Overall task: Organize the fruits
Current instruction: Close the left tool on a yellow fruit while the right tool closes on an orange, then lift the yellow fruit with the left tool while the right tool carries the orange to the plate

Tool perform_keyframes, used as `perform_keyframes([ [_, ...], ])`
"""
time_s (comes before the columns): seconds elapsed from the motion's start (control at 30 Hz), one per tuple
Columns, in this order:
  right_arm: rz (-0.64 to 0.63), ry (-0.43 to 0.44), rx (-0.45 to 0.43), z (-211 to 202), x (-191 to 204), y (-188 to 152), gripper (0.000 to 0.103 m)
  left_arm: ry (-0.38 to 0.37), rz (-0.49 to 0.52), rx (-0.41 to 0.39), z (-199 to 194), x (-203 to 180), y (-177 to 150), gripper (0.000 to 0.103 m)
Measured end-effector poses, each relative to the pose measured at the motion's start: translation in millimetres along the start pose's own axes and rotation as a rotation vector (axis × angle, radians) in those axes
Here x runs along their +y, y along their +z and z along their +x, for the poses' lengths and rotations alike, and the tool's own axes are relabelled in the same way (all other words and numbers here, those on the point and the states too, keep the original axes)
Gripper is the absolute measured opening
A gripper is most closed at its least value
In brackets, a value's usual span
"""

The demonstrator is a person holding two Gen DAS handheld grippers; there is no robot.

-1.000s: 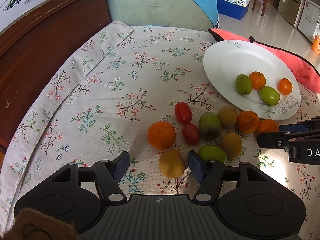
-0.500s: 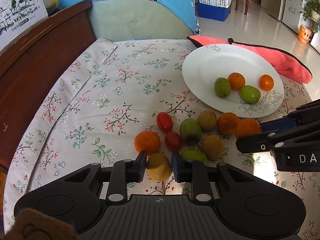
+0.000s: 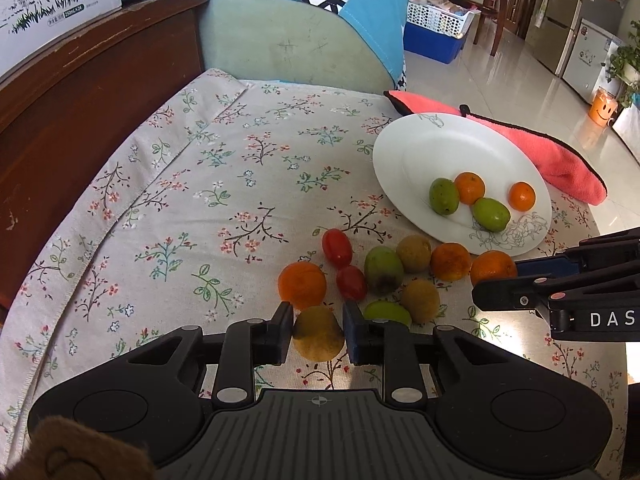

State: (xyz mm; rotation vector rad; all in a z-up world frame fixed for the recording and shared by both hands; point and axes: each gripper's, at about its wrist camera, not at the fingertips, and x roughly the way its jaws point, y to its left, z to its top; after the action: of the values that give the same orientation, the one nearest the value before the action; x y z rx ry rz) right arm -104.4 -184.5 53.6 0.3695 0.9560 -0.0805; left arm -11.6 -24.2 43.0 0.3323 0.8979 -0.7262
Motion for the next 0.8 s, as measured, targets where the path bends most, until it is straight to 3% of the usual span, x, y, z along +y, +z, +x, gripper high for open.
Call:
perform_keyframes([
  [0.4, -0.001, -0.004, -0.042, -11, 0, 7, 0.033, -0.027, -0.024, -0.083, -16, -4, 12, 0.024],
  [0.8, 0.077, -0.082, -0.168, -42, -31, 29, 0.033, -0.063, 0.036, -0.189, -14, -53, 52, 0.024],
])
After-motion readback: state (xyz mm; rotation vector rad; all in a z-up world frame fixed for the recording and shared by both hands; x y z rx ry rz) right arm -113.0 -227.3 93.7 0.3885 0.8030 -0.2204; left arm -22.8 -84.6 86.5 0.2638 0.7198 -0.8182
